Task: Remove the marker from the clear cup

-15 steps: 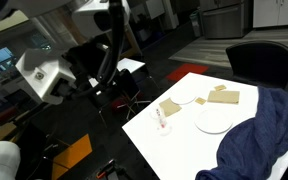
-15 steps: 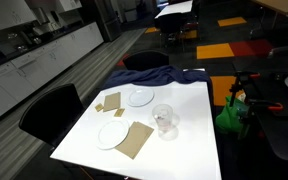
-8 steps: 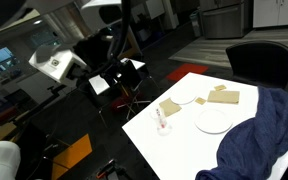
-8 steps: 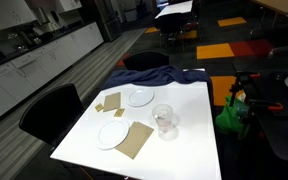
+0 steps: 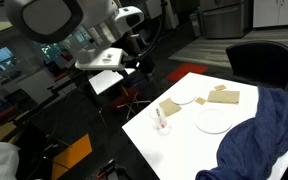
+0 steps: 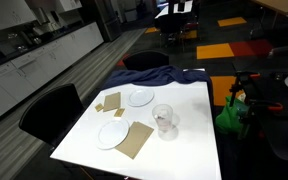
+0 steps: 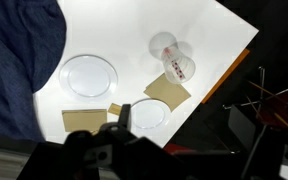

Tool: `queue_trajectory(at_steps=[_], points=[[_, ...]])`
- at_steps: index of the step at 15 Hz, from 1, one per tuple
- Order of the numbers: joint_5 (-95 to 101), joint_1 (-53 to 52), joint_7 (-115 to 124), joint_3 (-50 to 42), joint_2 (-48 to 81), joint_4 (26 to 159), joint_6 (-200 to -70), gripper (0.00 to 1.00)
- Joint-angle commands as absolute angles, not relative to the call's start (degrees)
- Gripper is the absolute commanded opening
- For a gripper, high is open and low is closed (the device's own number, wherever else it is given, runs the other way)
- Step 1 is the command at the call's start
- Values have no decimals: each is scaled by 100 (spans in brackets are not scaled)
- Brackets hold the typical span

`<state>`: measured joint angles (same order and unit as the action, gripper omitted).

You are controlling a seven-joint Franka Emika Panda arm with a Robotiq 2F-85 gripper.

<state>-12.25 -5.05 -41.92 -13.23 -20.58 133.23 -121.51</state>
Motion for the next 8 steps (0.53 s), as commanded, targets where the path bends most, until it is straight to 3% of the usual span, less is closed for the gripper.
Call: queue_trajectory(at_steps=[1,8], points=[[-1742,-717,-5167,-1199,-1640,13365,-13080,100],[-3848,-994,-8222,-1101,-925,13272,-13425,100]])
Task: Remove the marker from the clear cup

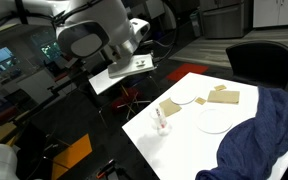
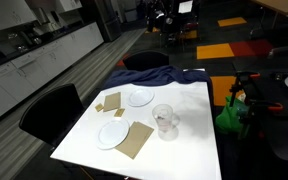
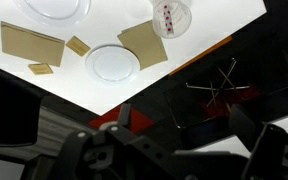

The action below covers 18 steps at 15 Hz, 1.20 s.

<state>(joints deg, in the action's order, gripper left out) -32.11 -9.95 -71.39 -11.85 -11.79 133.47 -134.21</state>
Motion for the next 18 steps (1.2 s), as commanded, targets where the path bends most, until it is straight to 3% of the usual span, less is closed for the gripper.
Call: queue_trajectory(at_steps=[1,7,13,18], points=[[-4065,-954,-8713,-1056,-804,13234,-13325,100],[-4633,-641,-10629,-644,-44,13032,-12792,100],[-4298,-339,-10753,-247,742,12762,-12743,100],[-4382,-238,-10666,-92,572,13006,-12955,100]])
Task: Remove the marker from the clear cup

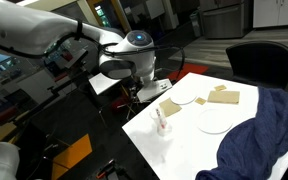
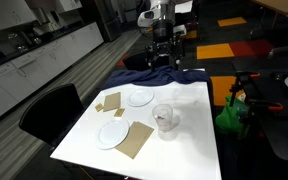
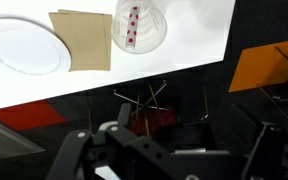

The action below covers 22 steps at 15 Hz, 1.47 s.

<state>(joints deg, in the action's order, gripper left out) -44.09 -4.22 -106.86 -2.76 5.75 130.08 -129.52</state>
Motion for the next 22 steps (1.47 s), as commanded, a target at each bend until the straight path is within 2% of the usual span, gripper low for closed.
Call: queue_trajectory(at_steps=[1,3,9,22], points=[[-4382,-235,-10667,-93,565,13003,-12954,100],[-4382,-235,-10667,-91,563,13002,-12954,100],[-4410,-372,-10135,221,576,13430,-14193,100],[-4424,-412,-8918,704,1216,13630,-15449,99]])
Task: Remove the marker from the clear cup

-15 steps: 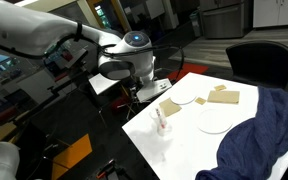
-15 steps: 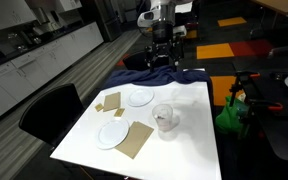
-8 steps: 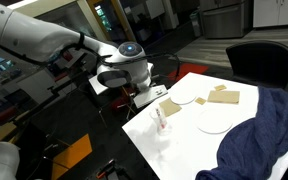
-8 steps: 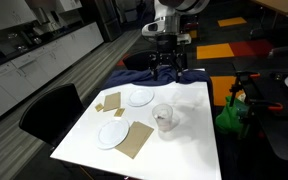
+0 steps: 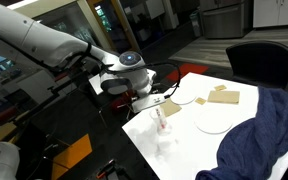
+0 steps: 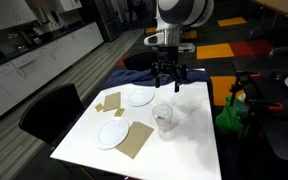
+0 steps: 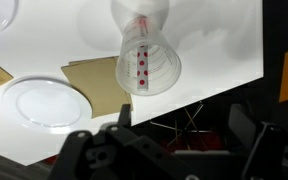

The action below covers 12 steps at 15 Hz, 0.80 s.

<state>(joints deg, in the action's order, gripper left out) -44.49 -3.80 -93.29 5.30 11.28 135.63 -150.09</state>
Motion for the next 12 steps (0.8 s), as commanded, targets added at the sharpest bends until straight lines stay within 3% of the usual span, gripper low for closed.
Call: queue_trajectory(at_steps=[1,2,6,10,12], points=[[-4380,-413,-8778,754,1275,13630,-15557,89],[-4376,-395,-8731,816,1346,13607,-15626,74],[-4306,-332,-8560,986,1617,13499,-15758,44],[-4284,-234,-8663,1074,1907,13330,-15842,36],[-4282,-144,-8719,1134,2076,13176,-15781,47]])
